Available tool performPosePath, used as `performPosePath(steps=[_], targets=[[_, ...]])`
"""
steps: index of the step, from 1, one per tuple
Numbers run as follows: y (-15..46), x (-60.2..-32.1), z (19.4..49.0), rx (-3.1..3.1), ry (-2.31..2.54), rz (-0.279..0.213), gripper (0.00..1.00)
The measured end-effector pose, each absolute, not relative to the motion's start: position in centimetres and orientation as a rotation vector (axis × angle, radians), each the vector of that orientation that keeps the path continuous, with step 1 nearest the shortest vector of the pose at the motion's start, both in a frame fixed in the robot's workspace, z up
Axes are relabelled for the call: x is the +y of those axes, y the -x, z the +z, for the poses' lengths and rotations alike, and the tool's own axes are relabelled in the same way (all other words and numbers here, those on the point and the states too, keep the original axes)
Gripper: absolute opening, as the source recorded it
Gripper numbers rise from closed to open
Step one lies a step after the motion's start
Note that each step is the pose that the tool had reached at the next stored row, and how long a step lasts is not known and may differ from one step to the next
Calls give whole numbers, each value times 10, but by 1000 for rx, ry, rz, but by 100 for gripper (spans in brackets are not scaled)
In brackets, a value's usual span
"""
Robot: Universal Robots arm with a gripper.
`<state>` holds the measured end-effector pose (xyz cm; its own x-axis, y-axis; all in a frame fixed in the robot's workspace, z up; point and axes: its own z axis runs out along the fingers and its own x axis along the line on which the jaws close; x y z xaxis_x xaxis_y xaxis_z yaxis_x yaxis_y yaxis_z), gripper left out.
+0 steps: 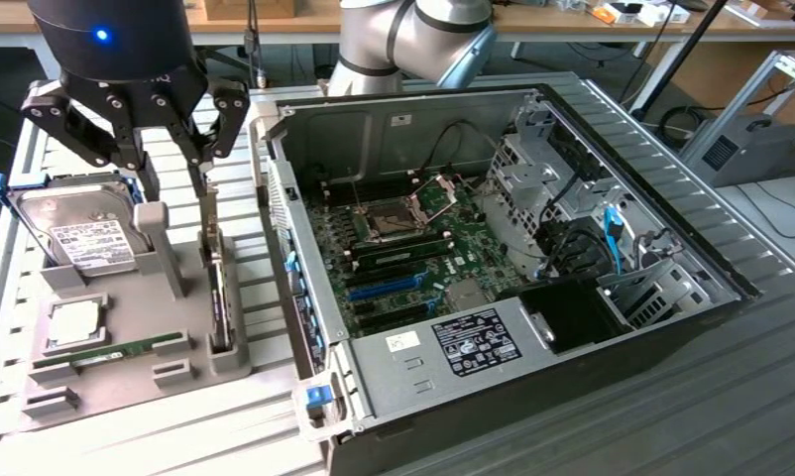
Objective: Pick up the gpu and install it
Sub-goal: 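Pick up the gpu and move the gpu toward the slot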
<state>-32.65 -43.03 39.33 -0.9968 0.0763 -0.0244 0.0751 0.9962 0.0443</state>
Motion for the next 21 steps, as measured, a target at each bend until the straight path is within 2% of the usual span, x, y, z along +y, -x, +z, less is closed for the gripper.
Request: performPosePath(steps=[1, 21], targets=[[326, -430, 393, 3113, -118, 68, 42], [326, -430, 380, 3113, -118, 67, 42]])
